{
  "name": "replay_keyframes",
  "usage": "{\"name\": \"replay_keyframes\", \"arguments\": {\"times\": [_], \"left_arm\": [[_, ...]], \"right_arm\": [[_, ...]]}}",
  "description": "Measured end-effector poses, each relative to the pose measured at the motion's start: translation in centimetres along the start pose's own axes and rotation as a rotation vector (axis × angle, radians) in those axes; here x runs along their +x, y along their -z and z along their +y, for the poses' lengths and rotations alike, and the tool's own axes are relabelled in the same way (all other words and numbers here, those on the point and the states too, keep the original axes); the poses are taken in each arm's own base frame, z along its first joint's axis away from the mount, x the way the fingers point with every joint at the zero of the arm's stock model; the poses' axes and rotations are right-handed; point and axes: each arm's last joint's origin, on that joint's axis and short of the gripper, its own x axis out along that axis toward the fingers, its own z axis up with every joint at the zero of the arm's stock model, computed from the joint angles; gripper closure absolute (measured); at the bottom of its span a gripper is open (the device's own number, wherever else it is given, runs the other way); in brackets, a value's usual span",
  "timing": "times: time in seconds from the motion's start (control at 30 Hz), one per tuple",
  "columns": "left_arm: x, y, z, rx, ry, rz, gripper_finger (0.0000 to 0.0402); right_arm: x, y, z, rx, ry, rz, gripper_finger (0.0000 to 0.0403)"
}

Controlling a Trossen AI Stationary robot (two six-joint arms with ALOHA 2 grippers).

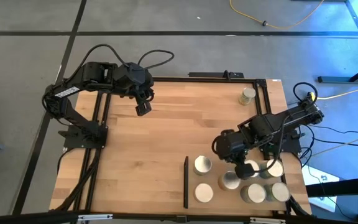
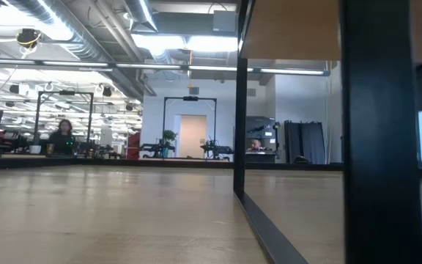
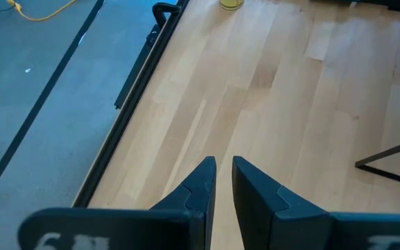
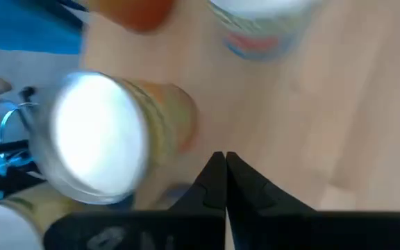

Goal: Pick and place cans onto a shelf
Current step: Put the canned green beans on the shelf

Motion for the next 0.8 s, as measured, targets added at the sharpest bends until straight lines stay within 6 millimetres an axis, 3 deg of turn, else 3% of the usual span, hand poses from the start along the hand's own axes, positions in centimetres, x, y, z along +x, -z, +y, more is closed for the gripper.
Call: {"name": "replay_keyframes", "arguments": {"times": [0.23,0.57,0.8], "left_arm": [[0.0,0.0,0.0,0.0,0.0,0.0,0.0359],[0.0,0.0,0.0,0.0,0.0,0.0,0.0359],[0.0,0.0,0.0,0.0,0.0,0.0,0.0359]], "right_arm": [[0.3,0.0,0.1,0.055,-0.047,0.035,0.0403],[2.4,0.1,0.0,0.053,-0.177,0.078,0.0403],[2.4,-0.1,0.2,0.044,-0.222,0.064,0.0403]]}}
